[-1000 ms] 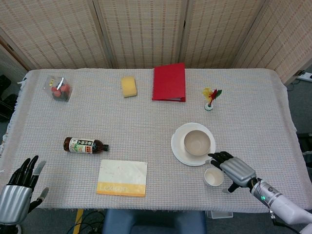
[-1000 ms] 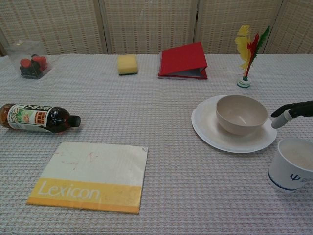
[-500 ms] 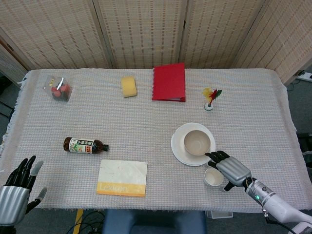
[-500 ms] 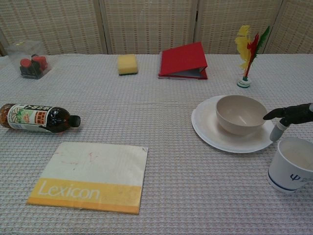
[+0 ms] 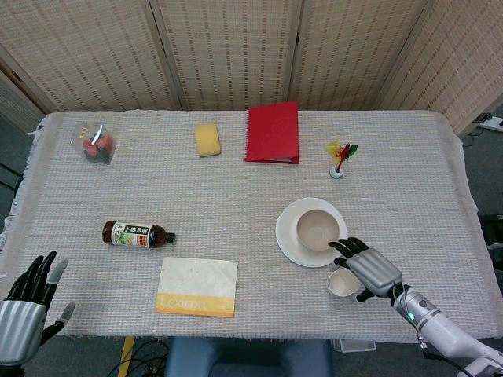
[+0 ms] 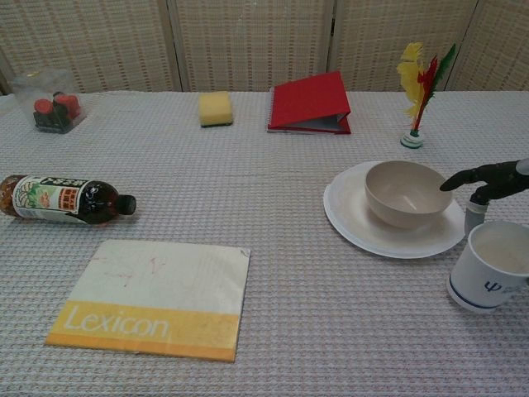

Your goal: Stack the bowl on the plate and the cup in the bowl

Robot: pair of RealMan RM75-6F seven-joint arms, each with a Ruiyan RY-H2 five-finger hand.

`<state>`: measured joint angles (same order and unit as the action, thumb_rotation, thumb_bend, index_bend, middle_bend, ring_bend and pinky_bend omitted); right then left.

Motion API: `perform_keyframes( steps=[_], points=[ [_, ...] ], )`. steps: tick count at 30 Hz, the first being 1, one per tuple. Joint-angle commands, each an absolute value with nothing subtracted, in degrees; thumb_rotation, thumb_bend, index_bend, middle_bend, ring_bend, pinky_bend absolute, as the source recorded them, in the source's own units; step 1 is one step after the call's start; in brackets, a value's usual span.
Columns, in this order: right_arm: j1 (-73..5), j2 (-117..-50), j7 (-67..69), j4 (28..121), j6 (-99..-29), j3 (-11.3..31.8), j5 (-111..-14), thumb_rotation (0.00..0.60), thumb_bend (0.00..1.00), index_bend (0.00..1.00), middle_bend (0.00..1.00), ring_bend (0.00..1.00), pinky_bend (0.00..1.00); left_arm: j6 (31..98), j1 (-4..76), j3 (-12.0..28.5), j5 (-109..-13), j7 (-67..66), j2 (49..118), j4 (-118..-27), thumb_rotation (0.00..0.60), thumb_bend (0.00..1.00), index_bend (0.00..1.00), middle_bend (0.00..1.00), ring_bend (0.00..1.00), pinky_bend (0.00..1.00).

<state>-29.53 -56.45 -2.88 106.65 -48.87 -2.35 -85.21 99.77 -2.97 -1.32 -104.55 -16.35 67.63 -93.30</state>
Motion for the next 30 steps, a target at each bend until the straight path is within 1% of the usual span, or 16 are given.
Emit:
perform_keyframes(
  steps=[1, 5, 8, 15, 25, 30],
  points=[
    [-29.28, -54.23, -1.22, 108.56, -50.93, -1.30, -85.60, 0.600, 0.23, 0.42, 0.04, 0.00, 0.00, 99.69, -2.95, -1.32, -104.54, -16.39, 67.64, -93.32, 0.600, 0.31, 0.00, 0.00, 0.00, 0.26],
    [-29.19, -51.69, 0.50, 111.02, -53.83, 0.86, -85.09, 0.600, 0.22, 0.42, 0.06, 0.00, 0.00, 99.40, -2.88, -1.34, -104.52, -16.76, 67.79, -93.30, 0.600, 0.31, 0.00, 0.00, 0.00, 0.26],
    [-29.54, -51.58, 1.59, 111.54, -55.62, 2.98, -84.06, 0.600, 0.21, 0.42, 0.07, 0.00, 0.00, 99.10, -2.80, -1.38, -104.56, -17.10, 67.96, -93.35, 0.600, 0.31, 0.00, 0.00, 0.00, 0.26],
    [-32.00, -55.65, -0.98, 108.70, -54.30, 6.30, -77.12, 0.600, 0.21, 0.42, 0.07, 0.00, 0.00, 99.35, -2.84, -1.26, -104.39, -16.56, 67.76, -93.32, 0.600, 0.31, 0.00, 0.00, 0.00, 0.26],
    [-34.59, -62.80, -4.62, 101.61, -51.74, 7.29, -71.08, 0.600, 0.21, 0.42, 0.07, 0.00, 0.00, 99.14, -2.72, -1.27, -104.14, -15.84, 67.46, -93.24, 0.600, 0.31, 0.00, 0.00, 0.00, 0.26],
    [-36.15, -65.25, -6.04, 98.80, -50.37, 8.03, -68.45, 0.600, 0.21, 0.42, 0.07, 0.00, 0.00, 98.92, -2.65, -1.21, -103.82, -15.66, 67.38, -93.26, 0.600, 0.31, 0.00, 0.00, 0.00, 0.26]
  ],
)
